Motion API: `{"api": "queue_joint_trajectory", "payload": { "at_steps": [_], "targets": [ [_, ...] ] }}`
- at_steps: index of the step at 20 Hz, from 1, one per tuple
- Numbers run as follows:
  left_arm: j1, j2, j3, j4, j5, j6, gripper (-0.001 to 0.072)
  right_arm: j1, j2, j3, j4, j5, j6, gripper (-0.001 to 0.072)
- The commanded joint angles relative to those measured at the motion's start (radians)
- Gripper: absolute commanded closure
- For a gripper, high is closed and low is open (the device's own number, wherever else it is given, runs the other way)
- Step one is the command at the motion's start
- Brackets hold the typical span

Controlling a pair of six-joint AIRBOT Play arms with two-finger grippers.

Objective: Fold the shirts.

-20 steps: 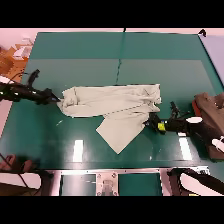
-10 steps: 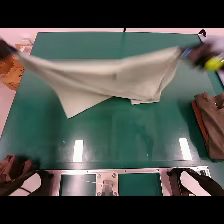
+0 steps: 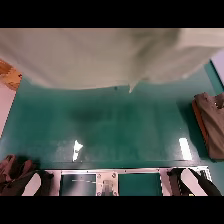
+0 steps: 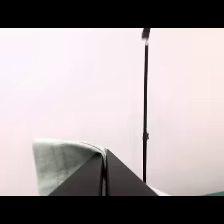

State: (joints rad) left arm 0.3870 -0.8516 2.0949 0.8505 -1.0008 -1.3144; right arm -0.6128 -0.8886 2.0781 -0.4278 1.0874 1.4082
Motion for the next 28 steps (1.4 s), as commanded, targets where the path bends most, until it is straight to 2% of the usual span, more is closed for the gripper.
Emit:
{"api": "queue_joint_trajectory", "payload": {
  "at_steps": [1, 3, 6, 9, 10, 12, 16, 20, 24, 28],
  "targets": [
    [0.001, 0.009, 0.060, 0.050, -0.013, -0.004, 0.0685, -0.026, 0.025, 0.047, -0.035, -0.033, 0.002, 0.0695],
    [0.001, 0.009, -0.010, 0.065, -0.033, 0.005, 0.0685, -0.026, 0.024, 0.003, -0.059, 0.000, 0.002, 0.0694],
    [0.001, 0.007, -0.184, 0.062, -0.037, 0.022, 0.0685, -0.024, 0.023, -0.175, -0.051, 0.053, 0.000, 0.0694],
    [-0.002, -0.042, -0.380, -0.083, -0.053, 0.106, 0.0685, 0.091, 0.007, -0.454, -0.056, 0.041, -0.101, 0.0694],
    [-0.022, -0.079, -0.452, -0.145, -0.063, 0.146, 0.0685, 0.138, -0.001, -0.554, -0.064, 0.019, -0.142, 0.0694],
    [-0.092, -0.160, -0.573, -0.150, -0.059, 0.173, 0.0684, 0.220, -0.037, -0.757, -0.085, -0.081, -0.201, 0.0694],
    [-0.227, -0.417, -0.734, -0.139, 0.067, 0.224, 0.0684, 0.276, -0.236, -0.986, -0.085, -0.313, -0.295, 0.0694],
    [-0.287, -0.667, -0.737, -0.149, 0.291, 0.188, 0.0685, 0.276, -0.579, -0.886, -0.051, -0.369, -0.321, 0.0695],
    [-0.293, -0.715, -0.735, -0.201, 0.518, 0.180, 0.0685, 0.277, -0.821, -0.631, -0.015, -0.349, -0.320, 0.0694],
    [-0.293, -0.715, -0.734, -0.202, 0.574, 0.218, 0.0685, 0.280, -0.919, -0.444, -0.013, -0.335, -0.317, 0.0694]
  ]
}}
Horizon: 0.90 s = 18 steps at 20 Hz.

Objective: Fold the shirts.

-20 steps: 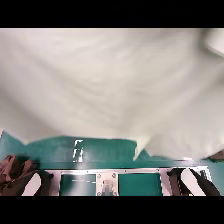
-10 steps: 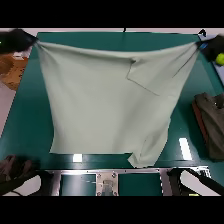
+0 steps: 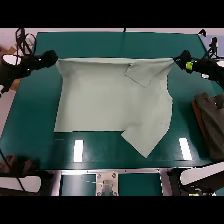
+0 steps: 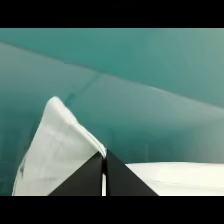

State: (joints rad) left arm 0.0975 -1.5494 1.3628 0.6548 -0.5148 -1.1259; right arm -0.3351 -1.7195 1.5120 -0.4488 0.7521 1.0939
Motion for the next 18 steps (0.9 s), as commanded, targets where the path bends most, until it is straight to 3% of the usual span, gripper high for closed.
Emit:
{"api": "queue_joint_trajectory", "payload": {
  "at_steps": [1, 3, 7, 13, 18],
  "targets": [
    [-0.003, -0.018, -0.002, -0.006, 0.085, 0.051, 0.0685, 0.002, -0.091, 0.135, 0.008, 0.000, -0.003, 0.0694],
    [-0.003, -0.024, -0.003, -0.003, 0.058, 0.061, 0.0685, 0.002, -0.091, 0.134, -0.011, 0.011, -0.003, 0.0695],
    [-0.003, -0.079, -0.003, 0.025, -0.098, 0.058, 0.0685, 0.002, -0.091, 0.125, -0.216, 0.134, 0.046, 0.0695],
    [-0.003, -0.085, -0.005, 0.351, -0.346, -0.193, 0.0685, 0.002, -0.090, 0.092, -0.569, 0.348, 0.152, 0.0695],
    [-0.003, -0.086, -0.051, 0.392, -0.442, -0.239, 0.0685, 0.002, -0.090, 0.088, -0.634, 0.462, 0.160, 0.0696]
  ]
}}
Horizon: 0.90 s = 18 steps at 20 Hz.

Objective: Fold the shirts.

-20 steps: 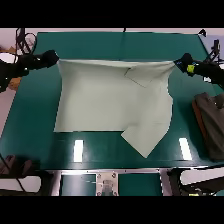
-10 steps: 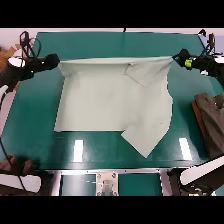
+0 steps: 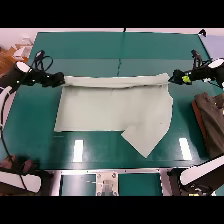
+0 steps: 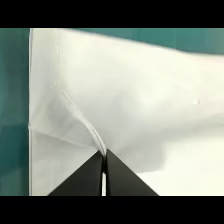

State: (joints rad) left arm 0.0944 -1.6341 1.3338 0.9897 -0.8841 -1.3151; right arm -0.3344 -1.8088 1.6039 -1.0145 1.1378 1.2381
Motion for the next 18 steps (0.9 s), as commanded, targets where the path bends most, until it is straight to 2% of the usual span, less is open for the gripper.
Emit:
{"api": "queue_joint_trajectory", "payload": {
  "at_steps": [1, 5, 12, 14, 18],
  "targets": [
    [0.000, -0.002, -0.036, 0.056, -0.060, -0.056, 0.0685, 0.001, 0.000, -0.008, -0.068, 0.076, 0.019, 0.0695],
    [0.000, -0.005, -0.070, 0.050, -0.013, -0.068, 0.0685, 0.002, -0.001, -0.042, -0.068, 0.068, 0.019, 0.0695],
    [0.000, -0.016, -0.070, -0.001, -0.015, -0.076, 0.0681, 0.001, -0.001, -0.087, -0.068, 0.042, 0.027, 0.0693],
    [0.000, -0.016, -0.069, -0.026, -0.019, -0.079, 0.0253, 0.001, 0.000, -0.087, -0.068, 0.045, 0.046, 0.0529],
    [0.016, -0.004, -0.002, -0.019, -0.181, -0.130, 0.0244, -0.023, 0.028, -0.053, -0.068, 0.138, 0.077, 0.0512]
  ]
}}
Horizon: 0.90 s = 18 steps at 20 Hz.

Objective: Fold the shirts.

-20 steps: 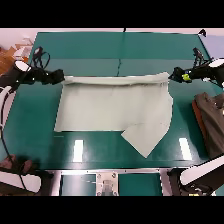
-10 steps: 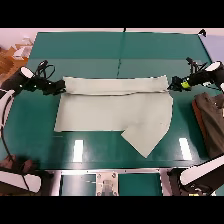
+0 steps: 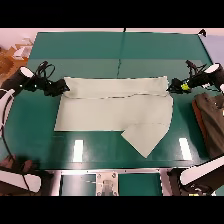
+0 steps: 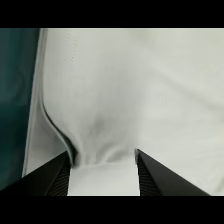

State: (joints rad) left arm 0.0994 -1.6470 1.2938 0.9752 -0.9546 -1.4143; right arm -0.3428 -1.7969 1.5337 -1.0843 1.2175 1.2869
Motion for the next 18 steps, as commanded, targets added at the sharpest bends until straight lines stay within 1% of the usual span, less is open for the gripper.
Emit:
{"api": "queue_joint_trajectory", "payload": {
  "at_steps": [1, 3, 4, 6, 8, 10, 11, 12, 14, 15, 18],
  "targets": [
    [0.028, 0.028, 0.048, 0.000, -0.155, -0.044, 0.0245, -0.031, 0.036, 0.016, 0.002, 0.079, 0.043, 0.0512],
    [0.071, 0.093, 0.048, 0.057, -0.248, -0.073, 0.0245, -0.071, 0.091, -0.020, 0.001, 0.119, 0.071, 0.0513],
    [0.091, 0.136, 0.039, 0.113, -0.306, -0.082, 0.0245, -0.090, 0.132, -0.070, 0.001, 0.127, 0.087, 0.0513],
    [0.126, 0.249, -0.027, 0.214, -0.371, -0.101, 0.0245, -0.129, 0.235, -0.226, 0.001, 0.127, 0.094, 0.0513],
    [0.154, 0.384, -0.140, 0.258, -0.386, -0.108, 0.0245, -0.169, 0.356, -0.419, 0.002, 0.127, 0.101, 0.0513],
    [0.162, 0.531, -0.293, 0.255, -0.384, -0.125, 0.0243, -0.207, 0.492, -0.619, 0.002, 0.122, 0.130, 0.0512],
    [0.162, 0.599, -0.375, 0.232, -0.380, -0.132, 0.0243, -0.223, 0.570, -0.723, 0.001, 0.106, 0.150, 0.0490],
    [0.160, 0.668, -0.463, 0.202, -0.367, -0.136, 0.0242, -0.237, 0.637, -0.811, 0.001, 0.085, 0.164, 0.0448],
    [0.135, 0.777, -0.621, 0.181, -0.314, -0.181, 0.0242, -0.248, 0.750, -0.962, 0.002, 0.034, 0.204, 0.0320],
    [0.114, 0.812, -0.690, 0.163, -0.268, -0.206, 0.0242, -0.247, 0.784, -1.016, 0.005, -0.001, 0.206, 0.0290],
    [0.011, 0.830, -0.850, 0.054, -0.059, -0.263, 0.0242, -0.244, 0.801, -1.121, 0.034, -0.099, 0.203, 0.0290]
  ]
}}
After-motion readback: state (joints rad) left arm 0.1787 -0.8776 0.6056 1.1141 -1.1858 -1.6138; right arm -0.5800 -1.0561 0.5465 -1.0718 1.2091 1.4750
